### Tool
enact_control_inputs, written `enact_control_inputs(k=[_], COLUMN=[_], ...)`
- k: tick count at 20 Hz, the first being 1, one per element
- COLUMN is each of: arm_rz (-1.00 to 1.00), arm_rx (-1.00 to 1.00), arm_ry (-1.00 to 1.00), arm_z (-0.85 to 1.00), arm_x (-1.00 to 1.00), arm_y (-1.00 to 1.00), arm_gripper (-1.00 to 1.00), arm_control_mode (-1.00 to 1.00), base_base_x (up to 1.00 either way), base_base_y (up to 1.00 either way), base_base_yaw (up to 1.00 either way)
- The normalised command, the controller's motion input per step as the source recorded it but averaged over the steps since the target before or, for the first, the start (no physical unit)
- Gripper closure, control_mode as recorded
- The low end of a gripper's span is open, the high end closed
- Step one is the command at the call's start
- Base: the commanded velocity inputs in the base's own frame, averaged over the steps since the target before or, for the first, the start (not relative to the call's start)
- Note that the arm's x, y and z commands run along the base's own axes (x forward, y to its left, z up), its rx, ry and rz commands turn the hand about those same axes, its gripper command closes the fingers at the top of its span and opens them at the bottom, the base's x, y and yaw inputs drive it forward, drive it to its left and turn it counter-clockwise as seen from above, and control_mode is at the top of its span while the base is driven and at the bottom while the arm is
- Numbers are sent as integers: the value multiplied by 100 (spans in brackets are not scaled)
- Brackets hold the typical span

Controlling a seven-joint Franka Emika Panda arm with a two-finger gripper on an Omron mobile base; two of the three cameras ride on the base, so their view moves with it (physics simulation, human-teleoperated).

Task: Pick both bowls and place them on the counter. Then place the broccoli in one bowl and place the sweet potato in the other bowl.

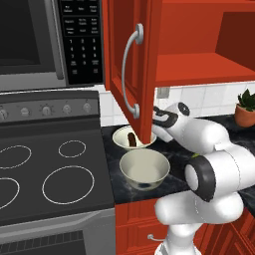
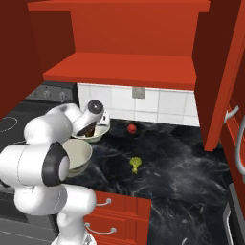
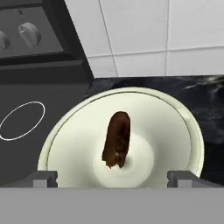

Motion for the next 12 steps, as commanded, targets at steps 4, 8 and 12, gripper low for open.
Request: enact_control_inputs(k=[4, 8, 12], arm_rz=[-4, -6, -8], arm_rx=[0, 0, -2], arm_ry=[0, 0, 0], arm_z=[39, 33, 27], arm_x=[-48, -57, -54], arm_y=[-39, -44, -45], arm_gripper=[-100, -100, -100], arm_control_mode=[-100, -100, -100], base_base_x=[0, 0, 0], base_base_y=[0, 0, 0], base_base_yaw=[0, 0, 0])
